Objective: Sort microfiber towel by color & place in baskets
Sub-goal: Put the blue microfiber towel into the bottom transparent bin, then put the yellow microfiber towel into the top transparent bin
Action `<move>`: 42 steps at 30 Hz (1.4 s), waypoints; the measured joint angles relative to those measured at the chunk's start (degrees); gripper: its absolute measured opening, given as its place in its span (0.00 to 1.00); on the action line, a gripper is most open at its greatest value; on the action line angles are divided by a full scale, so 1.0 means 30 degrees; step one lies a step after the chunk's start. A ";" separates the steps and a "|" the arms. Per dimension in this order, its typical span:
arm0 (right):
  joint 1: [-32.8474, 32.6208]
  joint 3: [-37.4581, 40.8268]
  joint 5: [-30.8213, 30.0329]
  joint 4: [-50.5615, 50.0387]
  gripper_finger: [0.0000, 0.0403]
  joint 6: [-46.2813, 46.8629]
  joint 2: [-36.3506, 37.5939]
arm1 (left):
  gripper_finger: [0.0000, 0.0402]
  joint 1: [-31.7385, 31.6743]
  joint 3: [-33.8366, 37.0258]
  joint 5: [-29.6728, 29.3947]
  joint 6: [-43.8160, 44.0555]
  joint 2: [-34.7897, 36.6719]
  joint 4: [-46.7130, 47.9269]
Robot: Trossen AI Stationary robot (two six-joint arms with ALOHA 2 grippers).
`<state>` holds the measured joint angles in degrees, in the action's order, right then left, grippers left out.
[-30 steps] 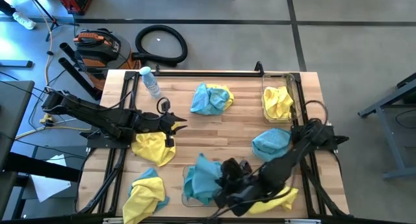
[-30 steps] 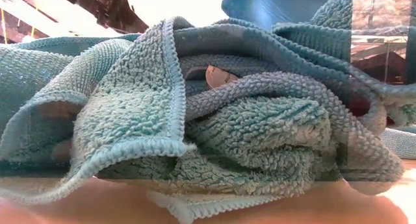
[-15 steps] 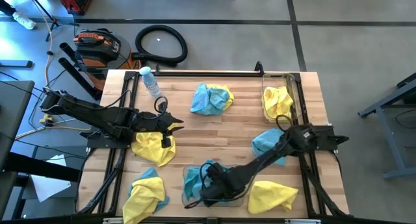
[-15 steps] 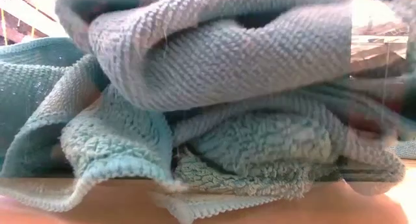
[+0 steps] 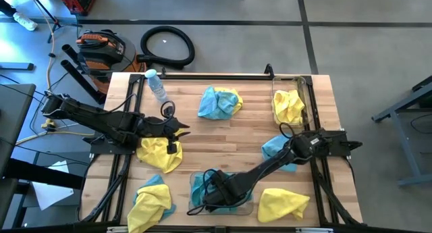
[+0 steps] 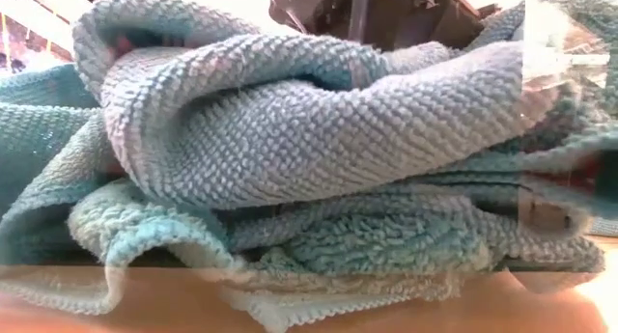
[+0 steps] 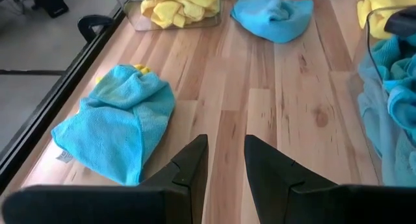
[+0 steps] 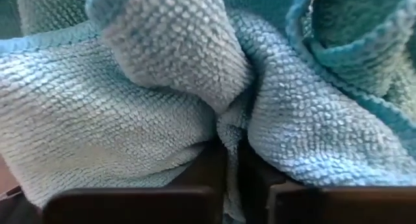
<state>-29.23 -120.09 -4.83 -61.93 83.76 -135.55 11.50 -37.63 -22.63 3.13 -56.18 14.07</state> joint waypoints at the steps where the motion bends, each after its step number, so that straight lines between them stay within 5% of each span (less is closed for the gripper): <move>1: 0.0000 0.0000 0.0130 -0.0010 0.11 0.0005 0.0055 | 0.22 0.0015 0.0000 0.0000 0.0139 0.0000 0.0162; 8: -0.0044 -0.0102 -0.0114 -0.0386 0.31 0.0505 0.0985 | 0.22 0.0016 0.0000 0.0000 0.0445 0.0000 0.0741; 15: -0.0511 -0.1803 -0.1480 -0.2384 0.41 0.0424 0.2203 | 0.22 0.0016 0.0007 0.0000 0.0452 0.0000 0.0806; 24: -0.1749 -0.4447 -0.1714 -0.9501 0.39 0.2018 0.2666 | 0.22 0.0016 0.0007 0.0487 0.0467 0.0000 0.0908; 42: -0.6352 -0.2610 -0.1411 -0.9336 0.31 1.0126 0.3557 | 0.22 0.0024 0.0007 0.0918 0.0786 0.0007 0.0952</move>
<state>-48.29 -127.92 -9.06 -89.94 114.14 -124.88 11.57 -37.60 -19.88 5.49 -56.16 16.93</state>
